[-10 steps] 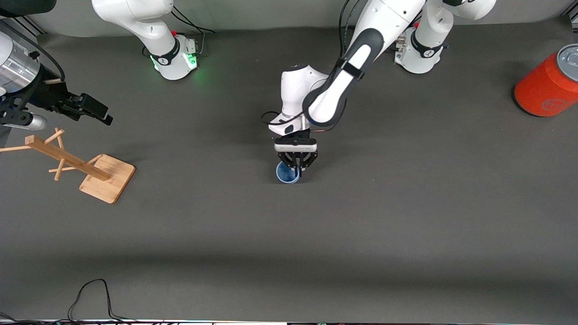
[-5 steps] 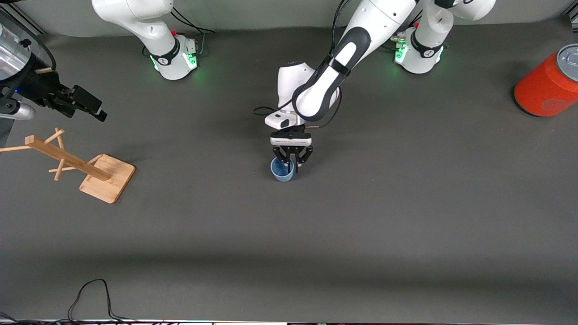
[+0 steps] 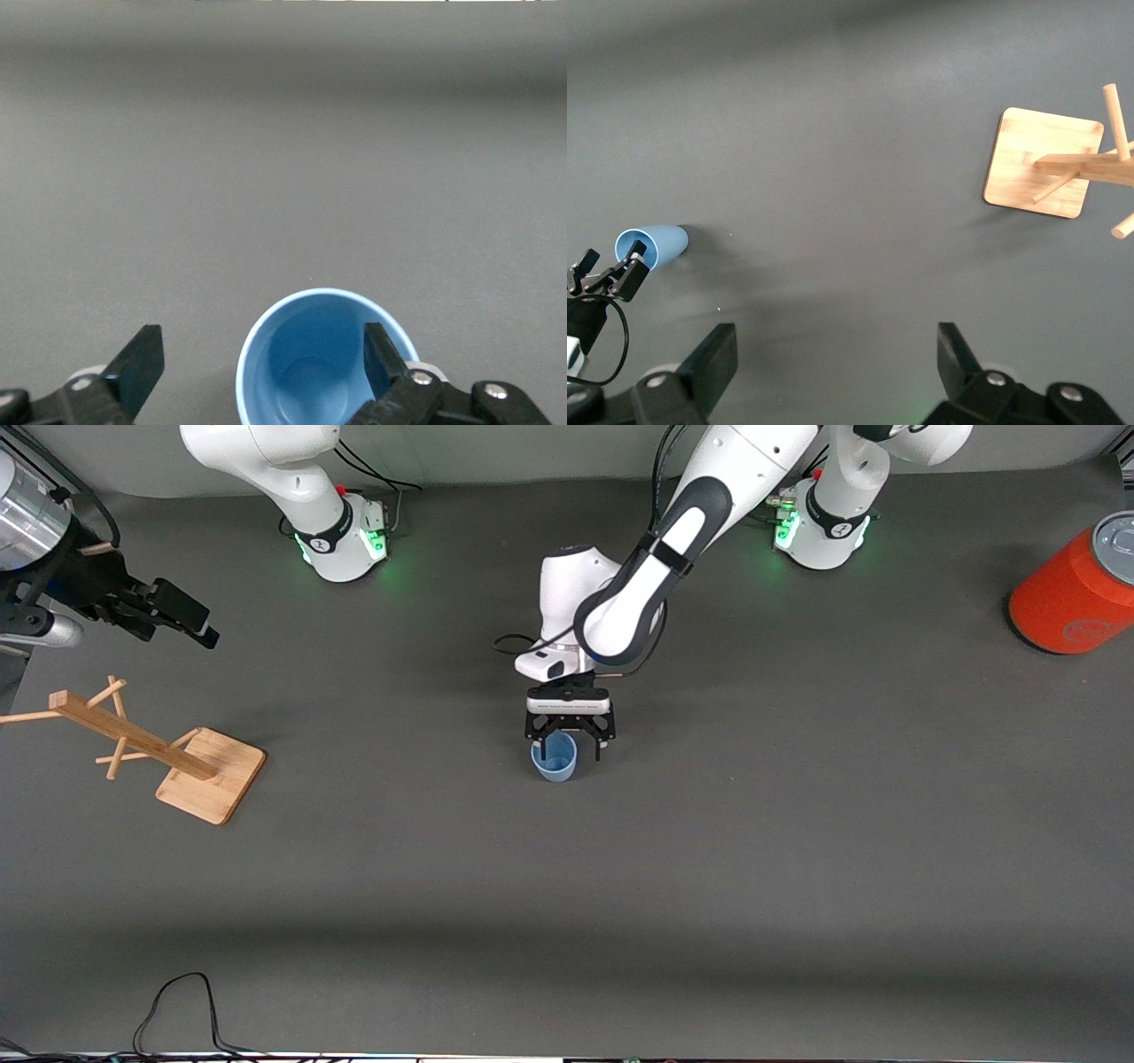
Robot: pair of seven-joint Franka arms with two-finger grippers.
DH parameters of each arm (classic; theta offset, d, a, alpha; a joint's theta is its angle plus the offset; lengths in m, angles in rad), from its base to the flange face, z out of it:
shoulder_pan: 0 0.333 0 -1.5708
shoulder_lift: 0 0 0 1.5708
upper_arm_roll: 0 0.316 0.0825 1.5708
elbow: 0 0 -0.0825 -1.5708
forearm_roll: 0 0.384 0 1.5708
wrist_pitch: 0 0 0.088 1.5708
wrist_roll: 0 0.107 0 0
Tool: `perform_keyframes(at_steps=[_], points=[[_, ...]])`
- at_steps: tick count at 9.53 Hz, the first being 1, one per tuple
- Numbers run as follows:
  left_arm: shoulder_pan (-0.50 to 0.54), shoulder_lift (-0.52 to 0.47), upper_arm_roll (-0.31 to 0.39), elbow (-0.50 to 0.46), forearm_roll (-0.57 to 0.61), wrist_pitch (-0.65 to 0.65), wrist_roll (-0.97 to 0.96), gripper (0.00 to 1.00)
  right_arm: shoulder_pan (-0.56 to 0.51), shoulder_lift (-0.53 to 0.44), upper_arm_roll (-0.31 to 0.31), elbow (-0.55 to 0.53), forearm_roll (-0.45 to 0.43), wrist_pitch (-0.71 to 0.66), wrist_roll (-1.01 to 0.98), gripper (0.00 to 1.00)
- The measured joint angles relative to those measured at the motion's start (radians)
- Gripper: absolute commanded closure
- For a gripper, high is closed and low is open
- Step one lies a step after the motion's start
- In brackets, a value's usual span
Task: Rotate and upright cup with both arms
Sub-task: 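Rotate the cup upright with the left gripper and set it down, then open the left gripper and lift it off the cup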
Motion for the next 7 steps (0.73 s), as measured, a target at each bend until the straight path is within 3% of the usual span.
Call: perform_keyframes(at_steps=[3, 7], points=[[0.017, -0.067, 0.005, 0.082, -0.368, -0.106, 0.383, 0.00, -0.026, -0.036, 0.013, 0.000, -0.006, -0.015, -0.001, 0.00], [0.113, -0.181, 0.010, 0.178, -0.714, -0.337, 0.811, 0.00, -0.027, -0.039, 0.048, 0.001, -0.050, -0.064, -0.004, 0.00]])
